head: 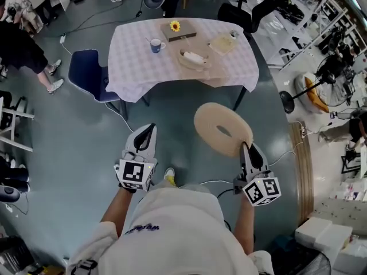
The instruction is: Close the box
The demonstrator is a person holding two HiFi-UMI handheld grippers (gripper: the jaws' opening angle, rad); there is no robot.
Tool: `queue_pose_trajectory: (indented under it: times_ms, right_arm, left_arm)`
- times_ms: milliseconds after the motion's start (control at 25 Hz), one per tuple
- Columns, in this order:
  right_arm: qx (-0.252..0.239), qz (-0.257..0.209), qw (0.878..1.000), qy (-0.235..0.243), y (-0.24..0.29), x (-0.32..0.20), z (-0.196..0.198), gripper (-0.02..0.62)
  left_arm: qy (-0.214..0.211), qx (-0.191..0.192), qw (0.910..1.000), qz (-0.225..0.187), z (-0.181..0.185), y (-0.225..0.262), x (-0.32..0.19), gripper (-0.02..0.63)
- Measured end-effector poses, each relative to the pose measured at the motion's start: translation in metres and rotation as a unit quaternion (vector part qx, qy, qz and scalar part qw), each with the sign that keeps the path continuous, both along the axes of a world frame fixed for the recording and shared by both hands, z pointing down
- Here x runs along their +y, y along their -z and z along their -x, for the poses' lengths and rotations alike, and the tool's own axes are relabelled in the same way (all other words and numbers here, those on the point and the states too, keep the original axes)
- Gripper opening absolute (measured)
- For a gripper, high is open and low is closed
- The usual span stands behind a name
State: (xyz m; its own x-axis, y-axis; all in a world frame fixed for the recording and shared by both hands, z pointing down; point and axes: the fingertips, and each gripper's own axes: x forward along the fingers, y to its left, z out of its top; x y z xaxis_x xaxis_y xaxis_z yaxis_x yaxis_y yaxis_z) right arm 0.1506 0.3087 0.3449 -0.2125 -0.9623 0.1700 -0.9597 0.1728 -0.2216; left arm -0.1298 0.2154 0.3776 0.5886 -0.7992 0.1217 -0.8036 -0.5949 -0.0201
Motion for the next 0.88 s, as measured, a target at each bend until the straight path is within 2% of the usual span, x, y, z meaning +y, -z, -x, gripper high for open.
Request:
queue_pose_trajectory:
  times_ms: [200, 400, 640, 880]
  right_arm:
    - [0.004, 0.014, 1.000, -0.010, -0.004, -0.013, 0.002, 0.069]
    - [0.016, 0.026, 0.999, -0.018, -0.008, -0.029, 0.005, 0.069]
    - [0.009, 0.037, 0.999, -0.025, -0.019, -0.052, -0.008, 0.069]
    - [-0.002, 0.030, 0.999, -0.017, -0.028, -0.105, -0.026, 0.069]
  left_arm:
    - [-0.016, 0.005, 0.9998, -0.006, 0.000, -0.007, -0.018, 0.000]
    - [-0.004, 0.026, 0.9996, 0.010, 0.012, -0.008, -0.035, 0.000]
    - [-0.003, 0.013, 0.9998, 0.015, 0.005, -0.017, -0.057, 0.000]
    - [0.009, 0.008, 0.9998, 0.017, -0.006, -0.025, -0.097, 0.000]
